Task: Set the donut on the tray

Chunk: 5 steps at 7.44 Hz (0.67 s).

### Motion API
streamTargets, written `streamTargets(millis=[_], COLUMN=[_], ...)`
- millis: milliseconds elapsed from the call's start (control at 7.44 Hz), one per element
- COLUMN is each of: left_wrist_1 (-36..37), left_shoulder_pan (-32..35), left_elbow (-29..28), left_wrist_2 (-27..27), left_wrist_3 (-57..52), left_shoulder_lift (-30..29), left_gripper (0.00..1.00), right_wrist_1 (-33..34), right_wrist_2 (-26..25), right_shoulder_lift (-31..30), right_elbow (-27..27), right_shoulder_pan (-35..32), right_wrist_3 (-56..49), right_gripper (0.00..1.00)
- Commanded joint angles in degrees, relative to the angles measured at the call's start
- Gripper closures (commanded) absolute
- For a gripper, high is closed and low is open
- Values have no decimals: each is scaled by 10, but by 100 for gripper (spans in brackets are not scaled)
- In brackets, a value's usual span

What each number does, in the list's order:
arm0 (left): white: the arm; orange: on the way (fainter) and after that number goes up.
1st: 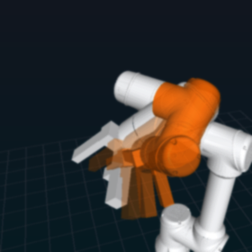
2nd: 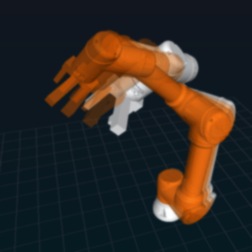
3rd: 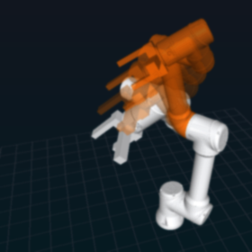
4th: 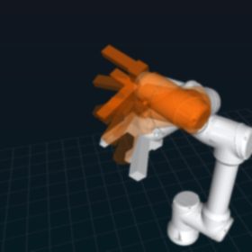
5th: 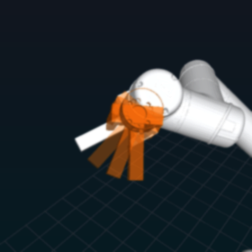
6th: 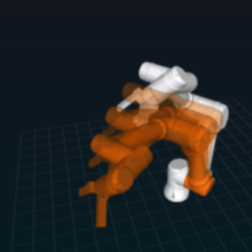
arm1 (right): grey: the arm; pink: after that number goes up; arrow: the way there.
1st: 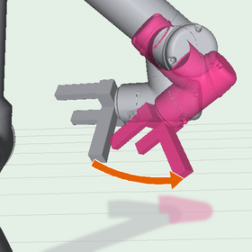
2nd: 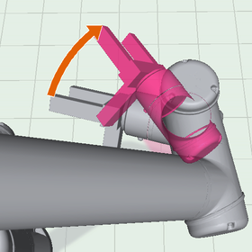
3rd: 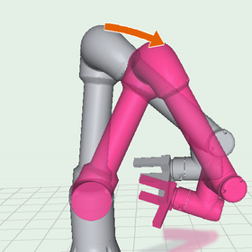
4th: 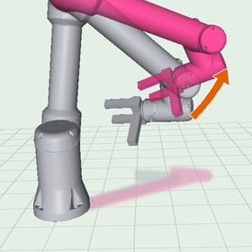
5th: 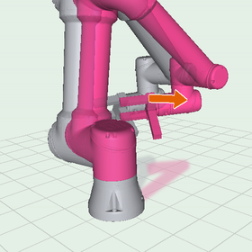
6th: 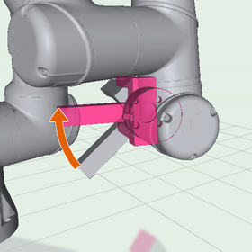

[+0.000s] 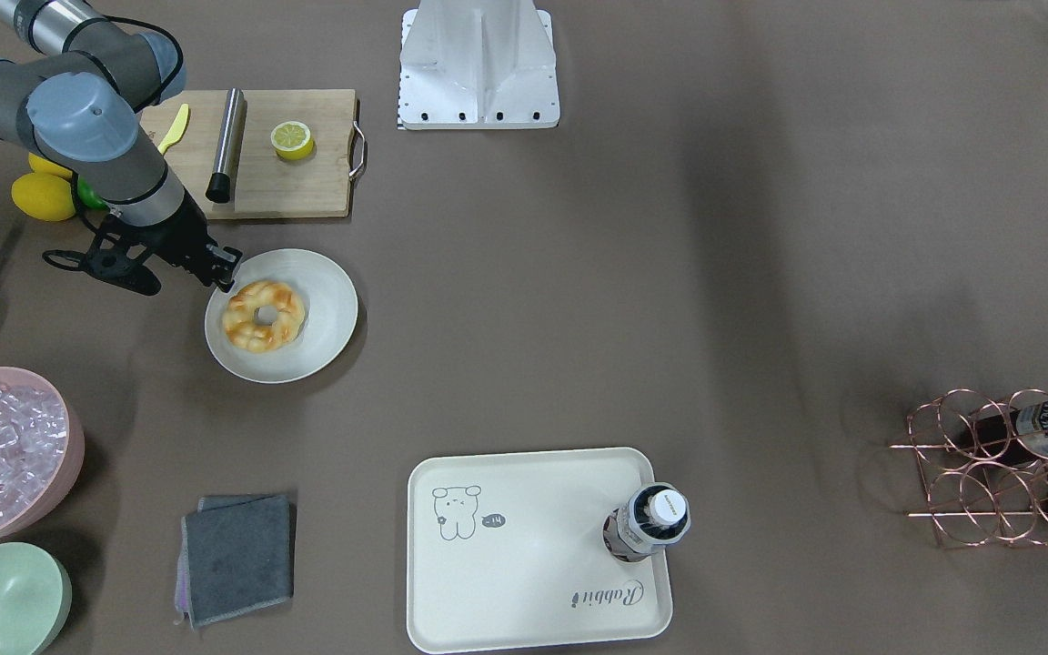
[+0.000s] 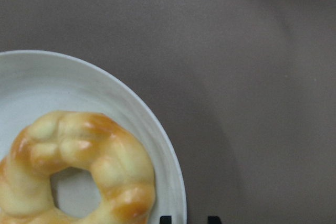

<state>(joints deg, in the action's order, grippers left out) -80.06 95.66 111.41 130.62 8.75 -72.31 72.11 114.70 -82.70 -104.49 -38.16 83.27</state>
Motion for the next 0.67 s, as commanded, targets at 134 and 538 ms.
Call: streamTargets(millis=[134,538], left_wrist_1=[-1,-2], left_shoulder_pan=[1,3], left_elbow=[1,1], left_wrist_2=[0,0], left_wrist_3=[-1,-1], left_shoulder_lift=[1,1], left_gripper=[2,2], right_wrist_1=[0,0], right_wrist_2=[-1,-1], right_shoulder_lift=[2,5], right_elbow=[3,9], right_shoulder_pan=[2,2], right_wrist_3=[2,2], right_gripper=[65,73])
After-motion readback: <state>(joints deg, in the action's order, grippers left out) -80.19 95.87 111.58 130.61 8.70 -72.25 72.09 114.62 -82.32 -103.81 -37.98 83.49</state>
